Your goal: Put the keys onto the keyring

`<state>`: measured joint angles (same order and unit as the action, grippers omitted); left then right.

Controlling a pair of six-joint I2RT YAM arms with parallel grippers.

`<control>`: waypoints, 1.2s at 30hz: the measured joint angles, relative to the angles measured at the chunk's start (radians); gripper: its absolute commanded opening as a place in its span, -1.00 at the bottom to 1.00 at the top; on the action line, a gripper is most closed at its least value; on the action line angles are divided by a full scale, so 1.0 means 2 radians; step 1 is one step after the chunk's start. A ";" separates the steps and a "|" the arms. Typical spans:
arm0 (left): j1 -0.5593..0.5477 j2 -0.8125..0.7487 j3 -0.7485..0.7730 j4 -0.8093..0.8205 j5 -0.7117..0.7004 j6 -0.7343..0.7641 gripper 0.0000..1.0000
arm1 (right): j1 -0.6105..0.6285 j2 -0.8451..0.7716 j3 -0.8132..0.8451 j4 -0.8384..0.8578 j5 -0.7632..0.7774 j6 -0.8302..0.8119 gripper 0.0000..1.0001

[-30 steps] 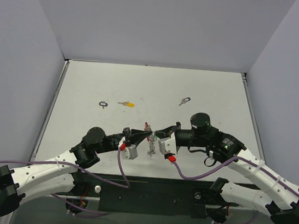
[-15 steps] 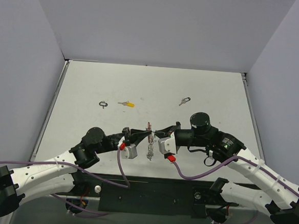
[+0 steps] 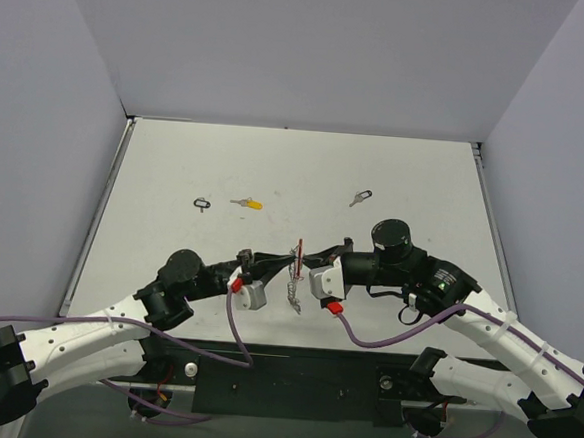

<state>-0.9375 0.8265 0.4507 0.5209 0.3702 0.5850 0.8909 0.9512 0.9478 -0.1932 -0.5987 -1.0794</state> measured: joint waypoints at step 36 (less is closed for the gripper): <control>0.026 -0.002 -0.009 0.128 0.030 -0.124 -1.00 | -0.015 0.000 0.005 0.072 -0.020 0.136 -1.00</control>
<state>-0.8864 0.8234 0.4320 0.7773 0.4309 0.3363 0.8600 0.9508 0.9581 -0.0490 -0.6380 -0.8070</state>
